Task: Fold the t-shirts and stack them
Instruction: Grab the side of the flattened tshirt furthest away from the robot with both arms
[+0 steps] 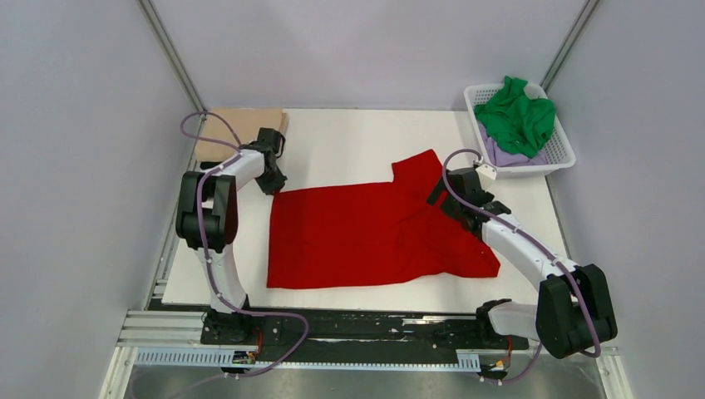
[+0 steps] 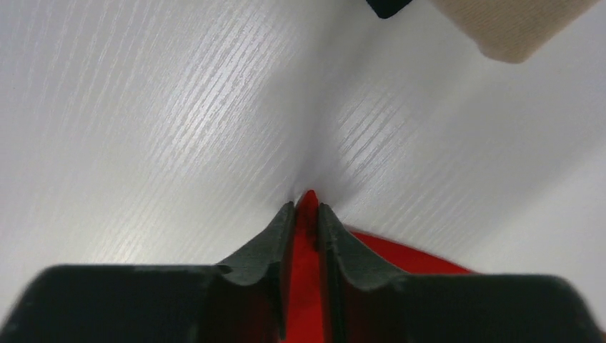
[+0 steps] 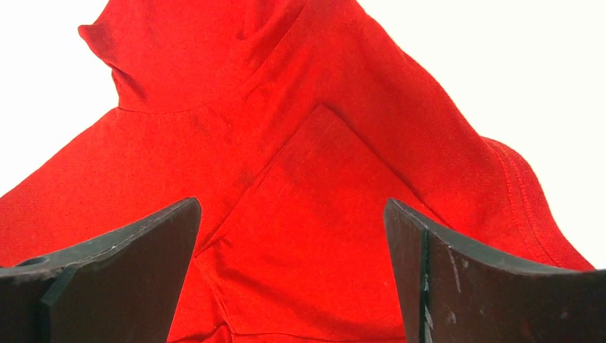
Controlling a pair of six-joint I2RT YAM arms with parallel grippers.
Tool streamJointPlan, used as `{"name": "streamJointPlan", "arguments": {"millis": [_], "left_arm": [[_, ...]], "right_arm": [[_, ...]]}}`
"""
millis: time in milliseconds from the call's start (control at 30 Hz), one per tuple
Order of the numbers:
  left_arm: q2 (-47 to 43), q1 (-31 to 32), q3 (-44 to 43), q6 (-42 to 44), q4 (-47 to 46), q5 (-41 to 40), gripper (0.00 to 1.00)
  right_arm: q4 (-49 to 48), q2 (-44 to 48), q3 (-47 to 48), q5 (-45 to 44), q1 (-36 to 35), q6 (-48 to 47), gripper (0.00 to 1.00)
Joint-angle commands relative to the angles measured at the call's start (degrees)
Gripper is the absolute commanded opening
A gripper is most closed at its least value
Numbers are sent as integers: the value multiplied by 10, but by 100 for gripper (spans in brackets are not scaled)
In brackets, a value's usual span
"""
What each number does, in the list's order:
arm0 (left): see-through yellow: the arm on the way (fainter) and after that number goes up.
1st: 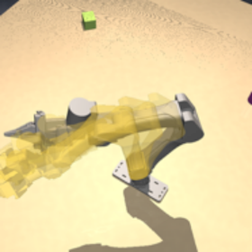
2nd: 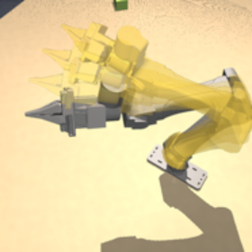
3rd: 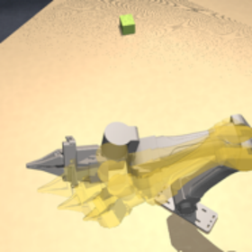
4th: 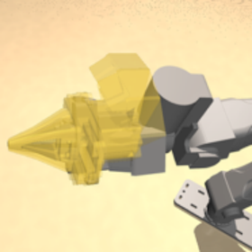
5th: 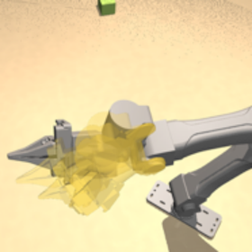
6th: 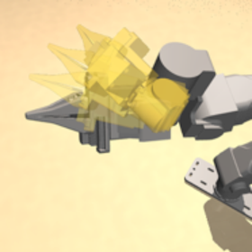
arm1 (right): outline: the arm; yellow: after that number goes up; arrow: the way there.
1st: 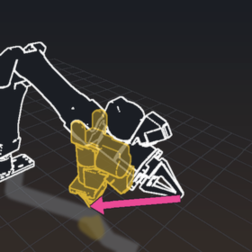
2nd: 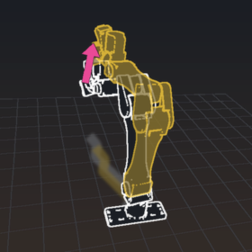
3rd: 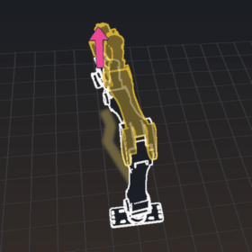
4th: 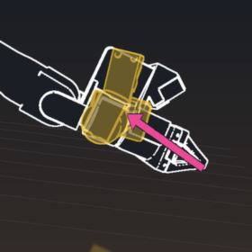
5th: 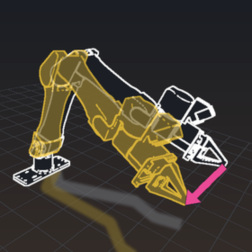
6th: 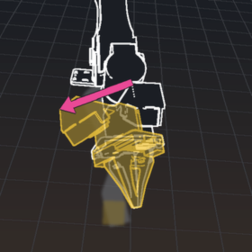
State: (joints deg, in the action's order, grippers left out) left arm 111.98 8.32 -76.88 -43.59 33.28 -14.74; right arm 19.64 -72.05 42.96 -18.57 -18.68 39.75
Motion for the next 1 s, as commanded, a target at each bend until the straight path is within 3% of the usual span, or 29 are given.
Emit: {"name": "streamJointPlan", "arguments": {"millis": [0, 33, 100, 267, 433, 667, 967], "left_arm": [[-18, -1, 27, -13, 7, 41, 16], [-24, -1, 29, -13, 10, 43, 8], [-36, -1, 38, -12, 10, 46, 0], [-79, -1, 69, 2, -12, 48, 0], [-130, 0, 82, 12, -24, 42, 0], [-166, 2, 74, 22, -26, 11, 0], [-163, 4, 53, 35, -13, 13, 0]], "right_arm": [[-7, 8, 2, -9, 7, -6, 100], [-7, 8, 3, -9, 7, -6, 100], [-5, 10, 3, -9, 8, -6, 100], [-7, 1, 21, -16, 10, -21, 100], [-11, -64, 92, -36, 12, -51, 100], [-28, -234, 264, -4, 23, -94, 99], [-25, -462, 496, 5, 28, -171, 79]]}}
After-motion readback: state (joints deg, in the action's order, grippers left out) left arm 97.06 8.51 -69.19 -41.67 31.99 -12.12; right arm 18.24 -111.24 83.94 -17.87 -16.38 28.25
